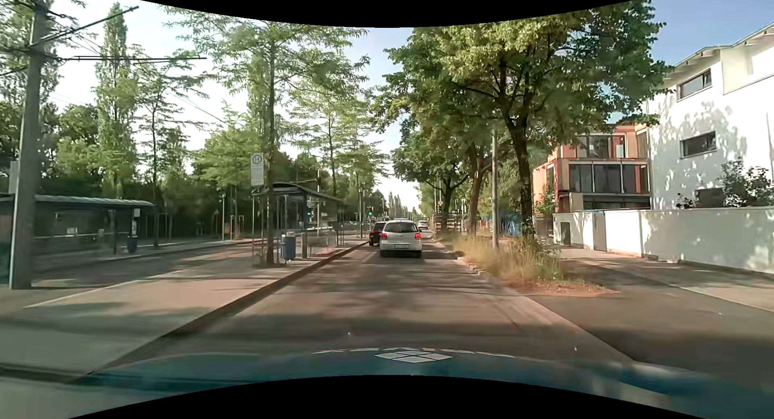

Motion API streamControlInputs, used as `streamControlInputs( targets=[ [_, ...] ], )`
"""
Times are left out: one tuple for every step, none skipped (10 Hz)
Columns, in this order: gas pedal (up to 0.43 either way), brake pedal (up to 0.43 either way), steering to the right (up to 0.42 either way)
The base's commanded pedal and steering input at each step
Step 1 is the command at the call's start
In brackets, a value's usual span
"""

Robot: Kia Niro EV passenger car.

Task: Follow the waypoints while adhering to traffic rules and regulations

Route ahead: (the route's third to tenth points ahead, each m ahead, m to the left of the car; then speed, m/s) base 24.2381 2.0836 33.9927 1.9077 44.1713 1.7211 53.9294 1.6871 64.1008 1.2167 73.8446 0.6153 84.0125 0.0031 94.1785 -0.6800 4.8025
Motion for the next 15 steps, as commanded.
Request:
streamControlInputs(
  targets=[
    [0.000, 0.177, 0.005],
    [0.000, 0.183, 0.004],
    [0.000, 0.189, 0.004],
    [0.000, 0.195, 0.004],
    [0.000, 0.195, 0.004],
    [0.000, 0.183, 0.004],
    [0.000, 0.000, 0.004],
    [0.000, 0.000, 0.004],
    [0.000, 0.000, 0.004],
    [0.169, 0.000, 0.003],
    [0.169, 0.000, 0.003],
    [0.177, 0.000, 0.003],
    [0.189, 0.000, 0.003],
    [0.209, 0.000, 0.003],
    [0.220, 0.000, 0.003]
  ],
)
